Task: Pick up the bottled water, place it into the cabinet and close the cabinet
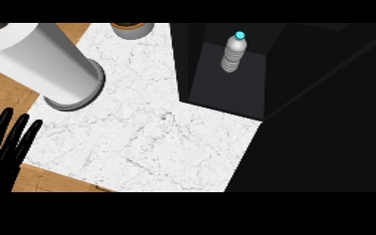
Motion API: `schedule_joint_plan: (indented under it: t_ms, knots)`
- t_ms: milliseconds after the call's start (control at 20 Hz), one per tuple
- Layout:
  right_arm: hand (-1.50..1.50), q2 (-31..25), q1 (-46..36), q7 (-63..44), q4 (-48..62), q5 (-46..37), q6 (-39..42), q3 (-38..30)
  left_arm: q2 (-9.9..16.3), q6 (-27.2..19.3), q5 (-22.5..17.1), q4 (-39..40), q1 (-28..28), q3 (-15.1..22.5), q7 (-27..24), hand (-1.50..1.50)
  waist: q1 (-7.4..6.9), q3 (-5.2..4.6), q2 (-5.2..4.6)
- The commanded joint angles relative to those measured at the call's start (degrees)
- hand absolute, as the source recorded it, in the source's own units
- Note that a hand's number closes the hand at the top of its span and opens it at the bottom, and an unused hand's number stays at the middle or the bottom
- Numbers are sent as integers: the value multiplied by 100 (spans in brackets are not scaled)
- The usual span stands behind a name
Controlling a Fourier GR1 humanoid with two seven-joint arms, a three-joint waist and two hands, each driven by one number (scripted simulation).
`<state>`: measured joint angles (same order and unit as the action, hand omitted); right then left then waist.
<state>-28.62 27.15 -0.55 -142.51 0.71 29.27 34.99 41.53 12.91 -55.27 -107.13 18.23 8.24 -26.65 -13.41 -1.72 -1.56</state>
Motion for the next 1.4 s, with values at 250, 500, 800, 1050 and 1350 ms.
schedule_joint_plan:
  t_ms: [250, 500, 800, 1050, 1350]
  knots:
    - [150, 146, -770, -670, -29, -83, 198, 623, 126, 134, -83, 107, -20, -132, 53, -150, 7, 2, -37]
    - [150, 95, -1012, -727, -67, -45, 253, 494, 173, 187, -129, 192, -45, -219, 59, -150, 18, -17, -34]
    - [150, 347, -1037, -730, 146, 178, 105, 462, 173, 268, -213, 193, -85, -277, 40, -150, 45, 2, -102]
    - [150, 406, -875, -692, 264, 513, 195, 575, 221, 313, -209, 156, -114, -308, 50, -150, -140, 10, -218]
    - [150, 529, -900, -687, 426, 912, 199, 489, 229, 422, -267, 156, -214, -348, 31, -150, -294, 22, -310]
